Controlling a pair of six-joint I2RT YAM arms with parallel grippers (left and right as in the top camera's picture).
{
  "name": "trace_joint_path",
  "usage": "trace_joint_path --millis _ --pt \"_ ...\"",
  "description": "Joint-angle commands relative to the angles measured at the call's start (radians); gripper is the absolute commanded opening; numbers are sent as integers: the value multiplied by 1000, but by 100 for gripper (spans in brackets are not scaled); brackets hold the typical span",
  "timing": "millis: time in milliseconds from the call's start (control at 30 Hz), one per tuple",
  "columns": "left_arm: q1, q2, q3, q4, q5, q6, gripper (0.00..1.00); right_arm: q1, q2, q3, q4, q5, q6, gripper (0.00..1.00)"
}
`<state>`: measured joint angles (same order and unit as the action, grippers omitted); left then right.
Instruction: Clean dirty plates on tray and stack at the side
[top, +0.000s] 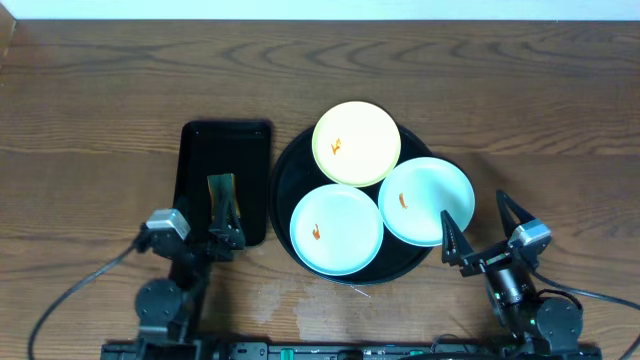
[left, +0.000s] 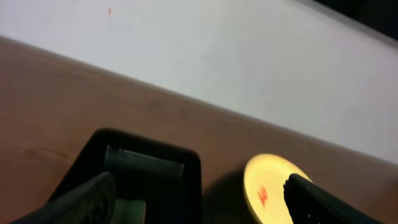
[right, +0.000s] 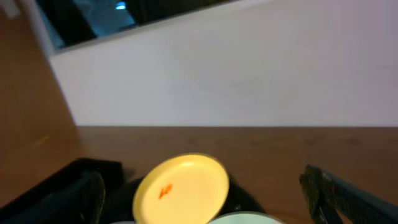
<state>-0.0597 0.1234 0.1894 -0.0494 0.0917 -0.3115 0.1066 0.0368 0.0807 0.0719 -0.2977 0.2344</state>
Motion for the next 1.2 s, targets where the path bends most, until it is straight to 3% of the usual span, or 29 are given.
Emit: trace_joint_path --millis 0,367,533,733,767,800,833,1033,1167 --pt "6 195 267 -134 32 35 87 -8 127 185 -84 -43 -2 99" --pt "6 819 874 -684 34 38 87 -8 858 796 -637 -44 -7 99" --pt "6 933 912 -739 71 30 87 -8 1117 995 -802 -57 -9 99" --pt "6 998 912 -785 110 31 88 -8 1253 1021 -768 -210 -3 99" --pt "6 1003 912 -798 102 37 85 -8 1265 1021 -767 -225 -4 99" --pt "6 1009 911 -809 76 48 59 -8 1276 1021 -768 -232 -4 99" --pt "6 1017 905 -816 42 29 55 -8 1283 1021 -768 -232 -4 98" --pt "6 1122 817 -808 -145 -106 54 3 1291 1021 -771 -231 -41 93" --pt "6 1269 769 -691 -145 -84 33 27 1291 1021 -769 -229 -52 94"
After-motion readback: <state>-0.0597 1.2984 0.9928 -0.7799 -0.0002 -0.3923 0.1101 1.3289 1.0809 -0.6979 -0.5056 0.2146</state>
